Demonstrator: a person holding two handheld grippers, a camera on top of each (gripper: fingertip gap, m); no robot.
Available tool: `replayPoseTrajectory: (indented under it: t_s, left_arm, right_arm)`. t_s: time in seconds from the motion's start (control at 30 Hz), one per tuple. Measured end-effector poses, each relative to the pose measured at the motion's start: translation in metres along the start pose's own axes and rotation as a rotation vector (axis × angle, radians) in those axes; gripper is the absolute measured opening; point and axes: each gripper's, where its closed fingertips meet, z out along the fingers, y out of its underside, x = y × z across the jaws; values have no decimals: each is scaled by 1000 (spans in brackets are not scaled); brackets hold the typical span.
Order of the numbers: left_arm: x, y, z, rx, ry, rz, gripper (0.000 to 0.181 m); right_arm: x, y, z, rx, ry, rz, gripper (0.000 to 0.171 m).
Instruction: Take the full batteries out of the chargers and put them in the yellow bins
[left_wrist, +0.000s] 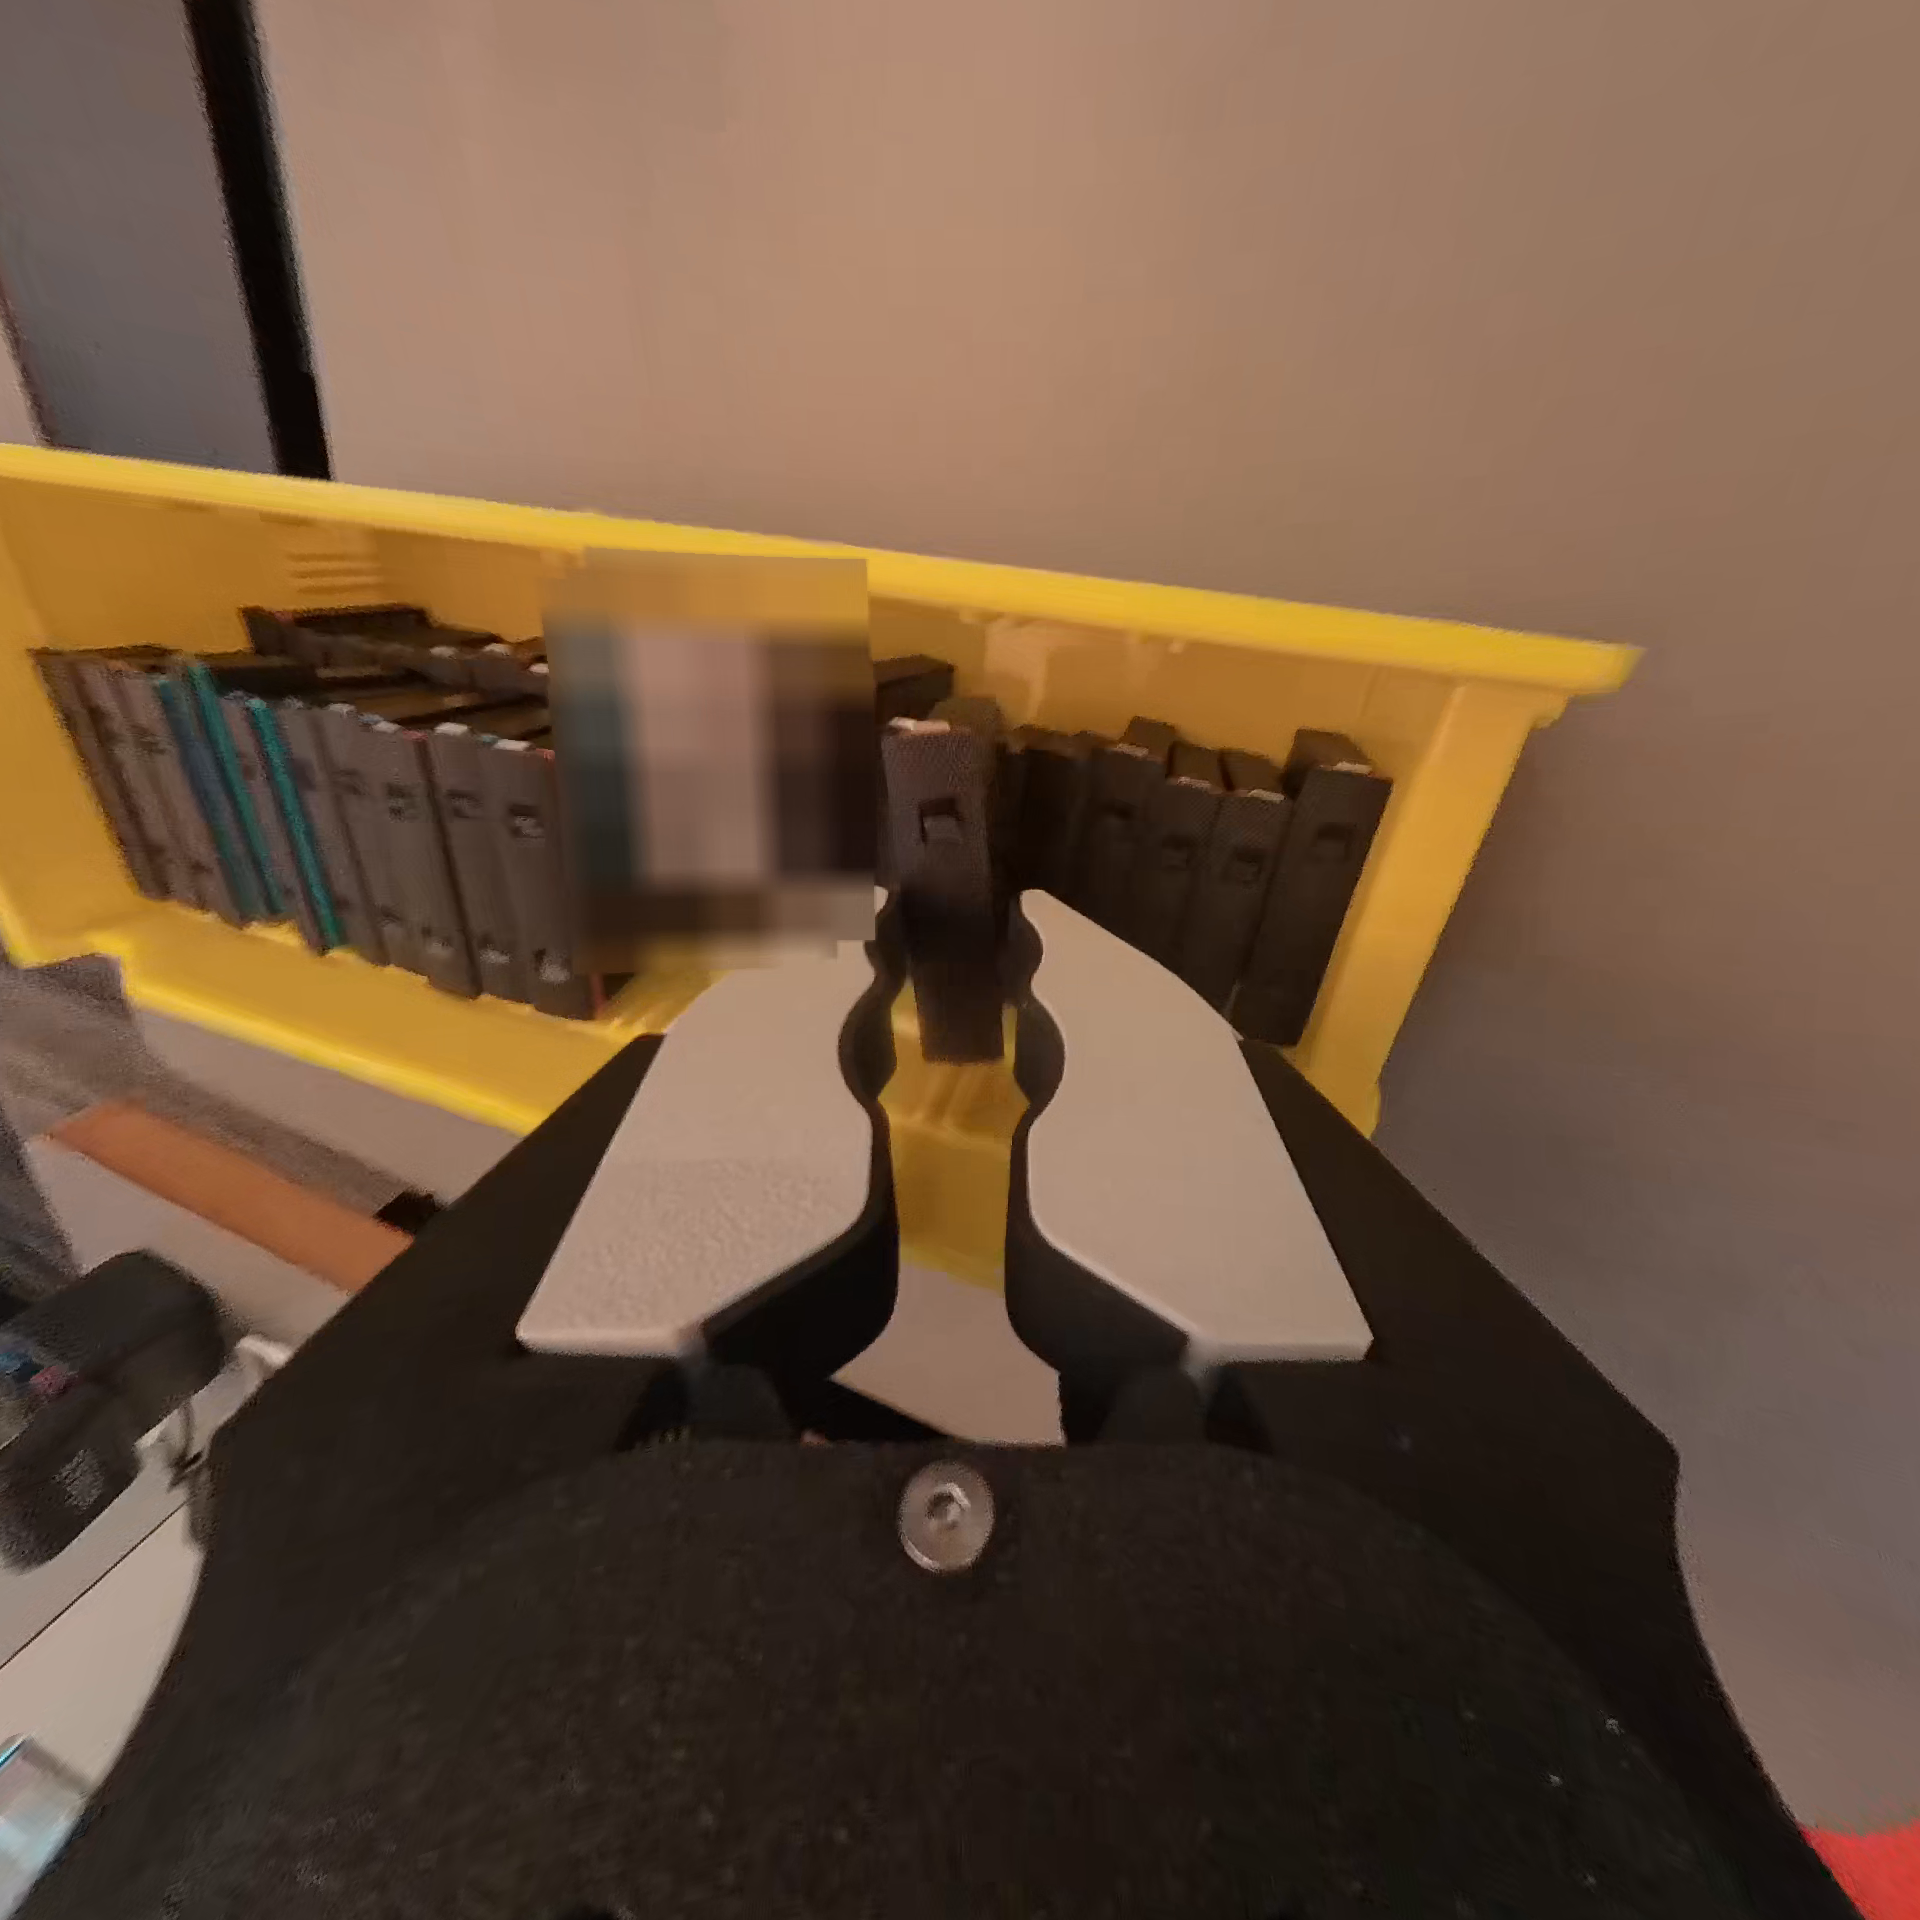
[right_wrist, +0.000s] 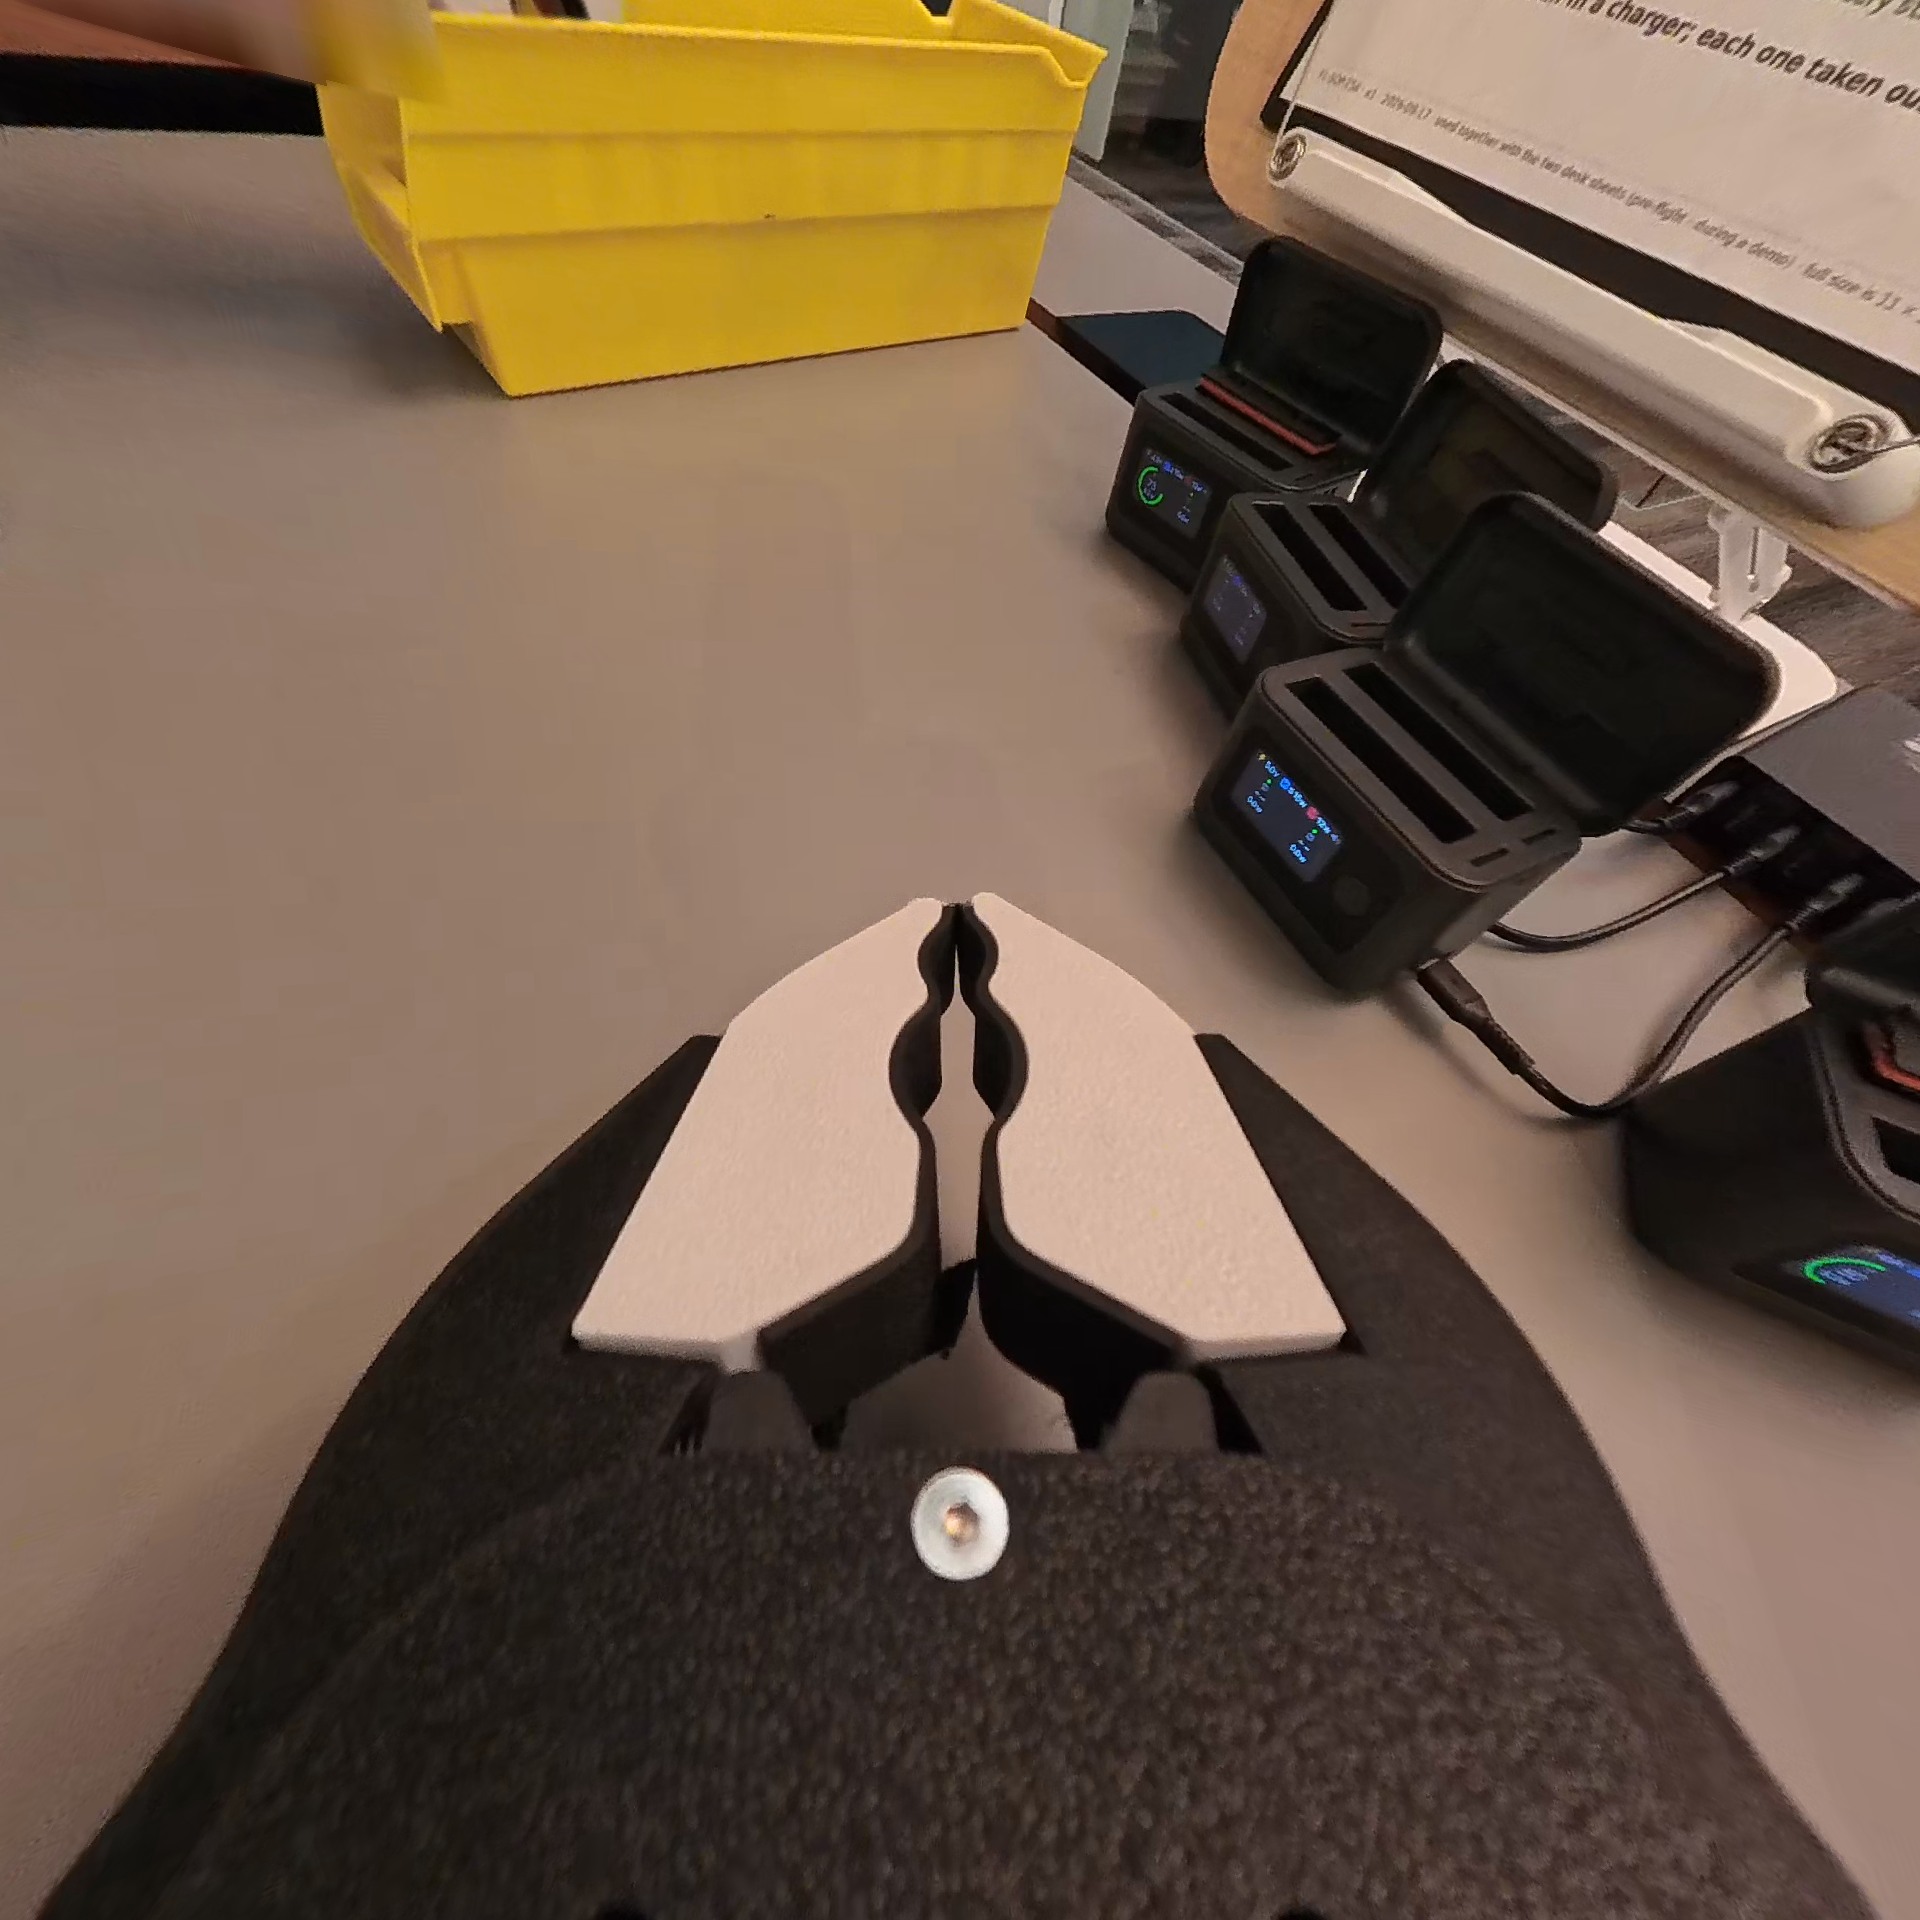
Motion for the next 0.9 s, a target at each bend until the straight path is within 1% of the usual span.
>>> replayPoseTrajectory:
  t_s: [0.03,0.1,0.23,0.33,0.43,0.5,0.57,0.63,0.7,0.77,0.9]
  left_arm:
    - [2,-2,3,6,0,4,20]
    - [1,-2,9,-15,-29,44,14]
    - [-1,-1,9,-17,-22,22,13]
    - [-6,-1,-2,-3,-23,-9,13]
    - [-22,-8,-27,56,-61,-58,13]
    - [-34,-28,-49,143,-72,-105,13]
    - [-41,-59,-67,231,-60,-117,13]
    - [-43,-94,-73,277,-40,-91,13]
    - [-47,-128,-68,300,-24,-52,13]
    - [-54,-159,-54,303,-16,-29,13]
    - [-69,-203,-16,281,15,-19,13]
  right_arm:
    - [0,0,0,0,1,0,0]
    - [1,0,0,1,3,2,0]
    - [1,1,0,-4,2,7,0]
    - [1,3,1,-8,-3,11,0]
    - [-1,4,2,-13,-10,15,0]
    - [-2,4,3,-16,-15,16,0]
    - [-2,4,4,-18,-19,16,0]
    - [-3,3,4,-18,-24,16,0]
    - [-5,3,4,-18,-30,14,0]
    - [-6,3,3,-21,-32,7,0]
    - [-7,2,2,-22,-31,-7,0]
